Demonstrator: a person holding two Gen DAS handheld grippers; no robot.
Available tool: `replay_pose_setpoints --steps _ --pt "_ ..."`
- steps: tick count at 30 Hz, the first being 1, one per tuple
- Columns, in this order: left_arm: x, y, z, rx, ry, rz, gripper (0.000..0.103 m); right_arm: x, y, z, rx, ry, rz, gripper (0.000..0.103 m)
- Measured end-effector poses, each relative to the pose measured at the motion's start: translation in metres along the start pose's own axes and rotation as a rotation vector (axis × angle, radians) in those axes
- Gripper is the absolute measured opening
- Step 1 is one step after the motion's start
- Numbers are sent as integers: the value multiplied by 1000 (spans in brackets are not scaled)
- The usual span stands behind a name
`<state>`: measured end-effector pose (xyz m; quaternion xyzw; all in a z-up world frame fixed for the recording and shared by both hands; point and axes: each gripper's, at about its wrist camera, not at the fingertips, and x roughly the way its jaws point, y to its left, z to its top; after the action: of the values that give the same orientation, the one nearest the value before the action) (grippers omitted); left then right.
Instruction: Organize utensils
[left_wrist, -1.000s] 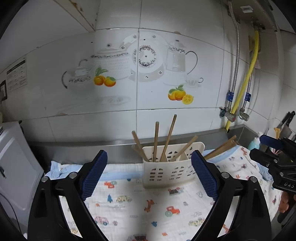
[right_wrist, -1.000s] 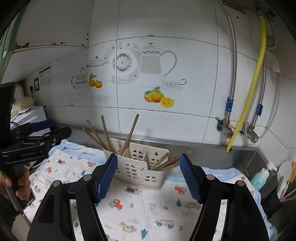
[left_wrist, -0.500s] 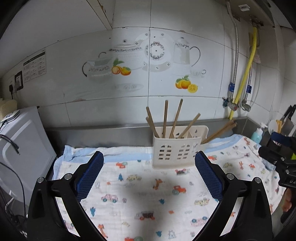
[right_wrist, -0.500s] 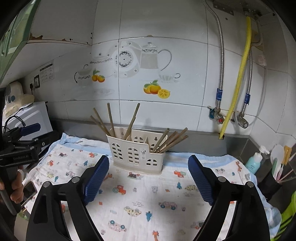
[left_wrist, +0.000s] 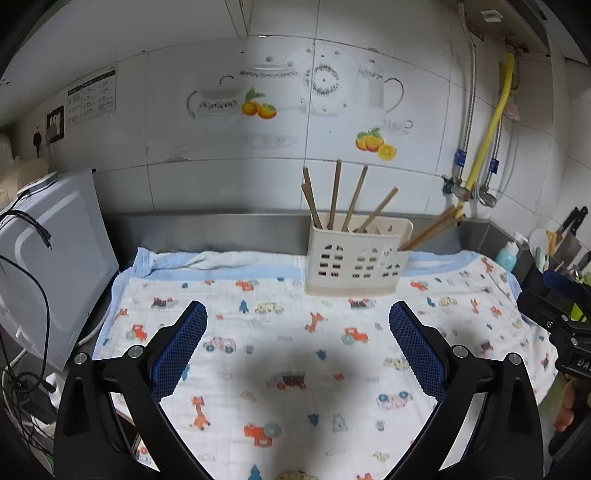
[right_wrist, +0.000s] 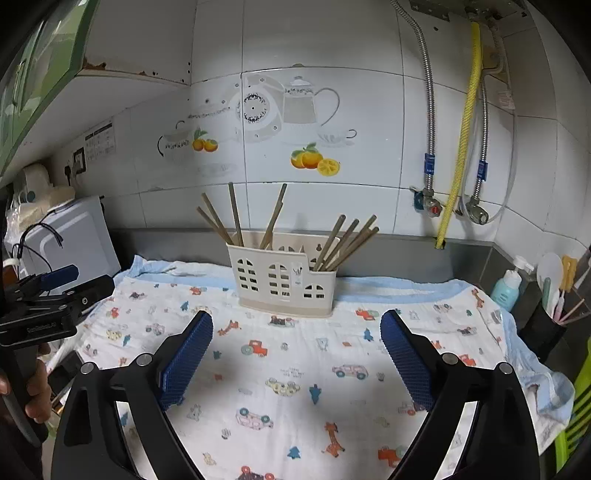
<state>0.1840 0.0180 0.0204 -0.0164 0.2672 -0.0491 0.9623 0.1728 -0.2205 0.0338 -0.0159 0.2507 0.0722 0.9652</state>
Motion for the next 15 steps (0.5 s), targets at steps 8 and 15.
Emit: replay_pose_setpoints --steps 8,15 --pt "-16 -11 -13 64 -17 35 98 -16 6 -13 -11 -14 -17 91" --pt "-29 -15 -20 73 -24 36 98 -29 8 -21 -15 -27 -26 92"
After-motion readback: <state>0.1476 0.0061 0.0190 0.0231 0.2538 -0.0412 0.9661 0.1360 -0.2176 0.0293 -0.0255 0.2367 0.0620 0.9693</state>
